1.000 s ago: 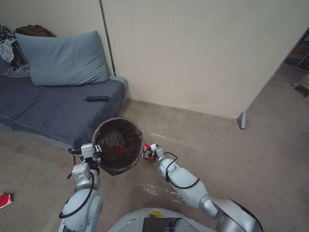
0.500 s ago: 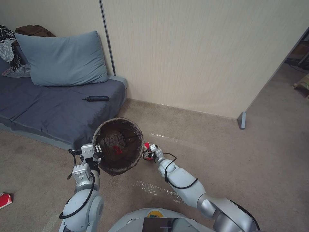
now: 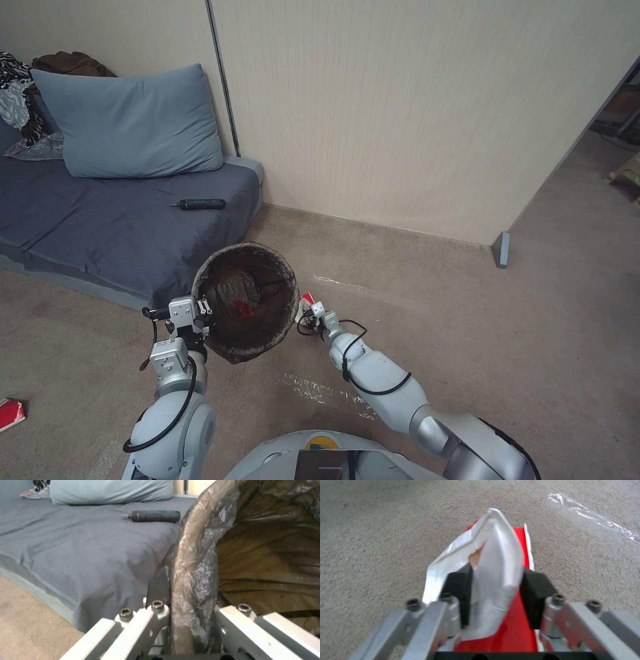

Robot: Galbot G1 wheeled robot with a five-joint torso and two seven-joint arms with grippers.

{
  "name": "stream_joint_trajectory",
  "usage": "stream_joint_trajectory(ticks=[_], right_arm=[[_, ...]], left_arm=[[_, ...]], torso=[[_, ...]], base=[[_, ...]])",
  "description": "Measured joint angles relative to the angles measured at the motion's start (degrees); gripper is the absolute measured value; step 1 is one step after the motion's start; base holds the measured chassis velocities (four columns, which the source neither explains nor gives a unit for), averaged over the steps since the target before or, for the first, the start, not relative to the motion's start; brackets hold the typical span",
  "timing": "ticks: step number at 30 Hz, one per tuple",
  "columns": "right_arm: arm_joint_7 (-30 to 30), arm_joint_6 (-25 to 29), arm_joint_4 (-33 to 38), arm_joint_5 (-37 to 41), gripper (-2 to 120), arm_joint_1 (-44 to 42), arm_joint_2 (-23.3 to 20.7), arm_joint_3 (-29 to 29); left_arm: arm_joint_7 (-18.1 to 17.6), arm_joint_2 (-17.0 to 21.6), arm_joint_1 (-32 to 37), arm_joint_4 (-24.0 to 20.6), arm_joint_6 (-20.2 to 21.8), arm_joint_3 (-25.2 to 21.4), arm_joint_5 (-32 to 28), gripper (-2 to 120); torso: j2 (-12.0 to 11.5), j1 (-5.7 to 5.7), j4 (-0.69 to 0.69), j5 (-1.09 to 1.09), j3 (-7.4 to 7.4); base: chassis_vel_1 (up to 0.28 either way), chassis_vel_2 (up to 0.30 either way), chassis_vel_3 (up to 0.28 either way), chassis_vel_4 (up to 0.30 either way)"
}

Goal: Pick up the trash bin, then pick up the garbage from the floor and place it into the trash bin.

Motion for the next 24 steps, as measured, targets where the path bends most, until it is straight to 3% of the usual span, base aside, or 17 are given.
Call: stream_joint_trajectory(ticks=[4, 5, 7, 9, 24], right_arm=[[-0.01, 0.01, 0.0, 0.0, 29, -0.02, -0.02, 0.01], [-0.01, 0.01, 0.0, 0.0, 11, -0.04, -0.03, 0.03], [-0.01, 0.02, 0.0, 0.0, 11, -0.04, -0.03, 0.04], [-0.02, 0.02, 0.0, -0.01, 0, -0.06, -0.05, 0.05], [-0.15, 0.67, -0.51, -0.84, 0, -0.28, -0.09, 0.79]], left_arm=[[0.0, 0.0, -0.01, 0.0, 0.0, 0.01, 0.0, 3], [0.0, 0.0, -0.01, 0.0, 0.0, 0.01, 0.0, 3], [0.0, 0.0, -0.01, 0.01, 0.0, 0.01, 0.0, 3], [0.0, 0.0, -0.01, 0.02, 0.0, 0.01, 0.0, 3], [-0.01, 0.03, -0.12, 0.13, 0.0, 0.02, -0.04, 3]], torso=[[0.0, 0.0, 0.0, 0.0, 0.0], [0.0, 0.0, 0.0, 0.0, 0.0], [0.0, 0.0, 0.0, 0.0, 0.0], [0.0, 0.0, 0.0, 0.0, 0.0], [0.0, 0.0, -0.01, 0.0, 0.0]], base=[[0.0, 0.0, 0.0, 0.0], [0.0, 0.0, 0.0, 0.0], [0.0, 0.0, 0.0, 0.0], [0.0, 0.0, 0.0, 0.0], [0.0, 0.0, 0.0, 0.0]])
